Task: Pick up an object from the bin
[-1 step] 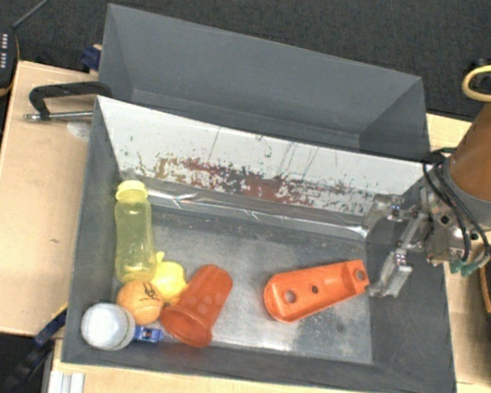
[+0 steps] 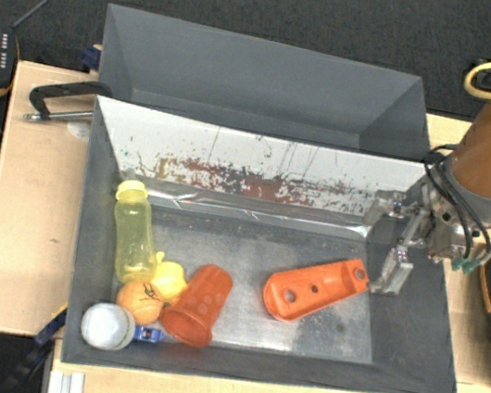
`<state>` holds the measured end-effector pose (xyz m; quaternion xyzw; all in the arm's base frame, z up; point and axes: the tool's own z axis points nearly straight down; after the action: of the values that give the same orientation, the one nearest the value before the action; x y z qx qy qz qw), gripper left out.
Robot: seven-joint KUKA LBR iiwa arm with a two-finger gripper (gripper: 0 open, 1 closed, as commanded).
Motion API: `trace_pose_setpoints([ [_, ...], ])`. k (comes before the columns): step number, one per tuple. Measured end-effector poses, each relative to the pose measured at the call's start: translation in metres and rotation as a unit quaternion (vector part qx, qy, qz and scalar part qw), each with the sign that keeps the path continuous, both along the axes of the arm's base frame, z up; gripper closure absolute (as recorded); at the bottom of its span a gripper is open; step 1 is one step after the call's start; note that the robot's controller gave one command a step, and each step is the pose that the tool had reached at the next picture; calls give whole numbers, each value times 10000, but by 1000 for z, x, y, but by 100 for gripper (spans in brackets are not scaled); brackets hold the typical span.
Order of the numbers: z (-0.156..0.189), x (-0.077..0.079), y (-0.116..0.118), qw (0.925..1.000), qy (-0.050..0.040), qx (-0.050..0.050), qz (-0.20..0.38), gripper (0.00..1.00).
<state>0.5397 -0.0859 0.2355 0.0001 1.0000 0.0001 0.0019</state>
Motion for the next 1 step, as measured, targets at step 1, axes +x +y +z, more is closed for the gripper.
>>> trace_pose_setpoints([
  [1,-60,5,9,9996,-11,0,276,0],
])
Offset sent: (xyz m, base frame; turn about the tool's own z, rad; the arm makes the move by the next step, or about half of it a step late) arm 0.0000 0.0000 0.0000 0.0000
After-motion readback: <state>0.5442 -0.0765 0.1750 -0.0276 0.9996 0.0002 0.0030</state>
